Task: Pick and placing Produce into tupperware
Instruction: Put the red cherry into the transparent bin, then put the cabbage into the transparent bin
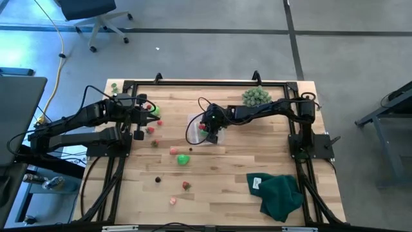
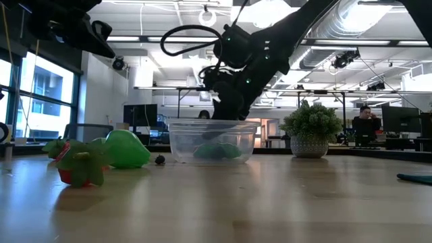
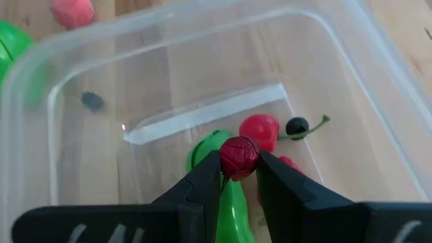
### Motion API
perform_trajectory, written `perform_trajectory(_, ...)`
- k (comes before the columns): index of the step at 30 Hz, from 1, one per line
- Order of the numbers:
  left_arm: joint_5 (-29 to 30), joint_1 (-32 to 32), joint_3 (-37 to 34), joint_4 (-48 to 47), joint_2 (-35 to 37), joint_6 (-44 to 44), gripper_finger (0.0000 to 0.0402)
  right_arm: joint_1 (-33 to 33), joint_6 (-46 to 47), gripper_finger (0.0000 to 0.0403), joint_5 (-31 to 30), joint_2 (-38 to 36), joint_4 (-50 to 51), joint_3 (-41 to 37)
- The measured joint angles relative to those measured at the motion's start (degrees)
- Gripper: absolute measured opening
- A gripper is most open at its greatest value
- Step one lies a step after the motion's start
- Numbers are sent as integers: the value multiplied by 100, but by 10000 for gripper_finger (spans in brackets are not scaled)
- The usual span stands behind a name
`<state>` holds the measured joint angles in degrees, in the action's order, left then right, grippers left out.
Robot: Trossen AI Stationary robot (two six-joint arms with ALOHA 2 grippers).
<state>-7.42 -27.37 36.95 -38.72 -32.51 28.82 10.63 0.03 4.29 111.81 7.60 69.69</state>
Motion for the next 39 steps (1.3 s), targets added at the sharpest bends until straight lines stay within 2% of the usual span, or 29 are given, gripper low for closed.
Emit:
perform_trajectory(8,0,0,0,0,2,2,1,18,0,79,-1,0,-9,-1)
perform_trajectory(19,0,2,2,0,2,0,1,27,2,119,-79,0,-17,-1)
perform_trajectory(27,0,0,0,0,2,0,1,31,-1,126,77,-9,-95,-1)
perform_trajectory(33,0,0,1,0,1,1,1,38,18,126,541,-535,-25,-7)
perform_trajectory(39,2,0,0,0,2,2,1,-81,-114,107,577,-1457,355,-19)
